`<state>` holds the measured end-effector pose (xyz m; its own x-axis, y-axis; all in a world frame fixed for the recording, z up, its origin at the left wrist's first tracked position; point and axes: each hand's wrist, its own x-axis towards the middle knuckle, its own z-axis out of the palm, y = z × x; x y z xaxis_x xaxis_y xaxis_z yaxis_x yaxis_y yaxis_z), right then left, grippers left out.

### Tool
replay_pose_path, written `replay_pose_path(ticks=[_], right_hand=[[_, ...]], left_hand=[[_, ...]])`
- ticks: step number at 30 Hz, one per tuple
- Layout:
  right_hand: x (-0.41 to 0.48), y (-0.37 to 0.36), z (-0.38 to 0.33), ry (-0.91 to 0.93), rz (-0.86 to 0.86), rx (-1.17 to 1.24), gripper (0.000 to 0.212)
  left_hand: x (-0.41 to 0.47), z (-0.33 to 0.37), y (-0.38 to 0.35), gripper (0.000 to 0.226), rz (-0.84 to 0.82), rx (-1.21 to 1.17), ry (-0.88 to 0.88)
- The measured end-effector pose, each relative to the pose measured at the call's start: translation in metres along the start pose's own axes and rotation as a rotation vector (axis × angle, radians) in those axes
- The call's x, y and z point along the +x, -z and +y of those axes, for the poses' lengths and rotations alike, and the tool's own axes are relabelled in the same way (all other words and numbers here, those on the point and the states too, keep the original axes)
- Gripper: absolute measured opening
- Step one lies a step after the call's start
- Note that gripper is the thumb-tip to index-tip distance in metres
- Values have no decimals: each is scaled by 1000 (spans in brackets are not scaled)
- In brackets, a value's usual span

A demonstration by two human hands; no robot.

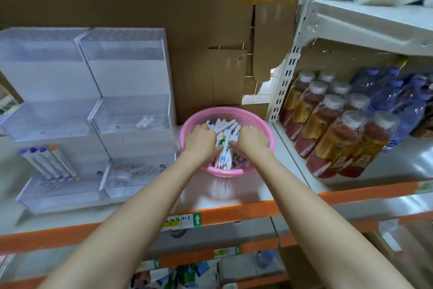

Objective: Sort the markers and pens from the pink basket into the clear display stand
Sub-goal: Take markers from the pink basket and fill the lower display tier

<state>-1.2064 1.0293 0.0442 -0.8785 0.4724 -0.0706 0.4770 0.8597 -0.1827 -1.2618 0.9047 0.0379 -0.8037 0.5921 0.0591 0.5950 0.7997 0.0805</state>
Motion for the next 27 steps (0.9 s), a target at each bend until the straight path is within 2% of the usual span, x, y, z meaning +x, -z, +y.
replay_pose_path(ticks=[4, 7, 10, 12, 15, 17, 18, 22, 27], right_hand=[[2, -2, -2, 13, -18, 71, 22], [4, -4, -1, 10, -29, 242, 5], [1, -4, -1, -13, -5, 476, 31], [0, -3, -3, -11, 19, 625, 33], [0, 1, -7, 40, 80, 745, 6], [1, 3, -11, 114, 91, 790, 28], [0, 6, -15, 165, 106, 827, 31], [-6, 18, -32, 346, 215, 932, 26], [-19, 30, -57, 542, 353, 933, 35]], left_hand=[[1, 4, 0, 37, -42, -80, 51], [-1, 4, -2, 30, -15, -110, 61], [-1, 3, -4, 23, 38, -220, 96], [1, 1, -3, 19, 72, -409, 135], [0, -4, 5, 12, 135, -618, 148], [-5, -7, 12, 22, 189, -686, 100], [-7, -8, 14, 31, 223, -722, 80], [-17, -12, 28, 53, 370, -784, -15], [-37, -26, 52, 53, 552, -705, -64]])
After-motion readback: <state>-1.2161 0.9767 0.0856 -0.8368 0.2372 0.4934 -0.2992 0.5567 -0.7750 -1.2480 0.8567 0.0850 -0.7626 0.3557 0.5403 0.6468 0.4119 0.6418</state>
